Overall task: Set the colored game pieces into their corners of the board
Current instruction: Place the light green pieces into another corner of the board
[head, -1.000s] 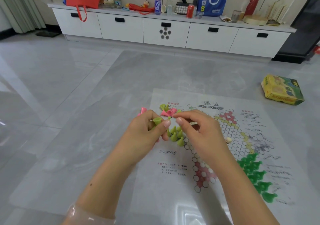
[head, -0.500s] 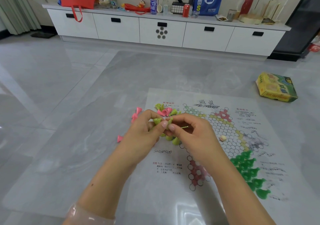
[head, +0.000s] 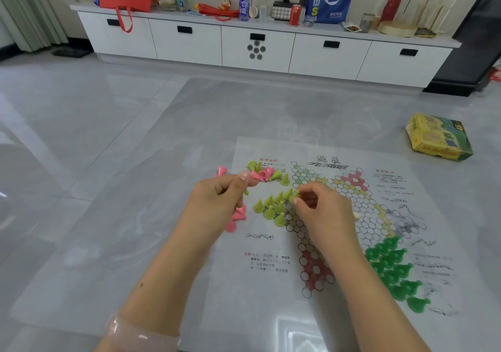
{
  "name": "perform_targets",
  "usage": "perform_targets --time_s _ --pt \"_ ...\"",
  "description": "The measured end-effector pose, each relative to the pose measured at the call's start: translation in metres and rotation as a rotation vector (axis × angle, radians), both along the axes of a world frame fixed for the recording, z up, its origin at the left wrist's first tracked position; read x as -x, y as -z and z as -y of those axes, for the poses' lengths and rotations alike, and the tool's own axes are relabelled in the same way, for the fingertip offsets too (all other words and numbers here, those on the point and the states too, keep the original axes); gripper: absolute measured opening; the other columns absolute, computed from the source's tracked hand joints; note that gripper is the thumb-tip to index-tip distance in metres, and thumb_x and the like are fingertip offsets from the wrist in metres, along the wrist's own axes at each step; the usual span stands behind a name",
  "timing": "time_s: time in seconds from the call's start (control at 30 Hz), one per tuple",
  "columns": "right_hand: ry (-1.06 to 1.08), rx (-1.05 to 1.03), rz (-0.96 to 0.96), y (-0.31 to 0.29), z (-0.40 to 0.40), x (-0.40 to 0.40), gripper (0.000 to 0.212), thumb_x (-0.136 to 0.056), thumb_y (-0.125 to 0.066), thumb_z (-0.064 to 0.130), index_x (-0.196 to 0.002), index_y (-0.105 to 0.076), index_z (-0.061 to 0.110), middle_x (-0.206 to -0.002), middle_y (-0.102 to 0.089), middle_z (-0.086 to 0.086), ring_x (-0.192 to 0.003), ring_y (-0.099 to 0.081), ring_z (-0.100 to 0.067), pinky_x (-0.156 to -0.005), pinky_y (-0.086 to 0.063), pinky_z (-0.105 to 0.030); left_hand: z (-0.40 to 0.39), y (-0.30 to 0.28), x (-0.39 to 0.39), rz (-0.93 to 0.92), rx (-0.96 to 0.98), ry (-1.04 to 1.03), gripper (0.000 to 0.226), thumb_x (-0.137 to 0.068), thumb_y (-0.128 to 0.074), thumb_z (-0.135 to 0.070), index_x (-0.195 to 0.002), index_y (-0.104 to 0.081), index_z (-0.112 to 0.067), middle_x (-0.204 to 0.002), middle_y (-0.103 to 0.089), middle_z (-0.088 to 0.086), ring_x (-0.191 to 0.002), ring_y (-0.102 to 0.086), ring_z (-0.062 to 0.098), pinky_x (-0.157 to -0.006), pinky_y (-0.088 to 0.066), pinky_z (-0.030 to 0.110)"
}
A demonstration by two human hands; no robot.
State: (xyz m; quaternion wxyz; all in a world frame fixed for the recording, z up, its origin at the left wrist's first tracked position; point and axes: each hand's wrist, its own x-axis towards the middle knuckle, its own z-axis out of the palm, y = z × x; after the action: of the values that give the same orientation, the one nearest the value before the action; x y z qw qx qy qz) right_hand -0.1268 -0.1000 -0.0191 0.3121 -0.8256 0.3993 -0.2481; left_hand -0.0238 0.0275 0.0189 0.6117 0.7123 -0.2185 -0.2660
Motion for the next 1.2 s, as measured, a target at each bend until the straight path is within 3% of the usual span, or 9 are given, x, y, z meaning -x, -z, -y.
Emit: perform_targets --time_s 0.13,0.37,0.73,1.03,1.2 --pt "-0.003 0.022 -0.044 0.0046 0.0015 0.0003 0.004 -0.083 -0.063 0.012 -0.086 -0.065 0.013 -0.078 -0.061 0.005 -0.075 -0.057 -0.011 -0.066 -0.042 -0.018 -0.0019 -0.0022 -0.0013 -0.062 0.004 -0.035 0.036 -0.094 -0.045 -0.03 -0.086 -0.071 -0.006 -0.055 -0.047 -0.002 -0.032 -0.037 0.001 -0.031 -0.028 0.01" --pt "-0.056 0.071 -0.053 0.0093 0.001 -0.0019 0.003 -0.079 -0.066 0.01 -0.081 -0.065 0.013 -0.082 -0.065 -0.001 -0.081 -0.059 -0.018 -0.075 -0.05 -0.032 -0.0032 -0.0031 -0.0024 -0.034 0.024 -0.048 0.029 -0.095 -0.045 -0.021 -0.089 -0.068 -0.005 -0.061 -0.046 0.004 -0.028 -0.036 0.003 -0.031 -0.03 0.009" --pt "-0.078 0.118 -0.079 0.0095 0.0008 -0.0028 0.005 -0.08 -0.065 0.011 -0.084 -0.065 0.013 -0.082 -0.056 0.005 -0.08 -0.054 -0.014 -0.07 -0.042 -0.023 -0.0016 -0.0004 -0.0043 -0.055 0.019 -0.058 0.027 -0.094 -0.048 -0.025 -0.076 -0.062 -0.009 -0.06 -0.055 0.004 -0.028 -0.032 0.004 -0.031 -0.029 0.01" --pt "-0.089 0.137 -0.1 0.0099 0.0012 -0.0027 0.007 -0.081 -0.064 0.011 -0.088 -0.065 0.011 -0.083 -0.053 0.004 -0.082 -0.051 -0.014 -0.069 -0.037 -0.02 -0.0041 -0.0033 -0.0028 -0.059 0.012 -0.028 0.022 -0.093 -0.049 -0.019 -0.083 -0.06 -0.004 -0.063 -0.058 0.007 -0.026 -0.037 0.003 -0.031 -0.029 0.011" --pt "-0.073 0.113 -0.06 0.0047 -0.001 0.0009 0.013 -0.081 -0.064 0.01 -0.093 -0.065 0.014 -0.085 -0.058 0.006 -0.082 -0.054 -0.012 -0.078 -0.048 -0.027 -0.0024 -0.0023 -0.0016 -0.069 -0.012 0.012 0.022 -0.095 -0.046 -0.017 -0.077 -0.056 -0.008 -0.067 -0.063 0.008 -0.028 -0.038 0.002 -0.032 -0.03 0.01"
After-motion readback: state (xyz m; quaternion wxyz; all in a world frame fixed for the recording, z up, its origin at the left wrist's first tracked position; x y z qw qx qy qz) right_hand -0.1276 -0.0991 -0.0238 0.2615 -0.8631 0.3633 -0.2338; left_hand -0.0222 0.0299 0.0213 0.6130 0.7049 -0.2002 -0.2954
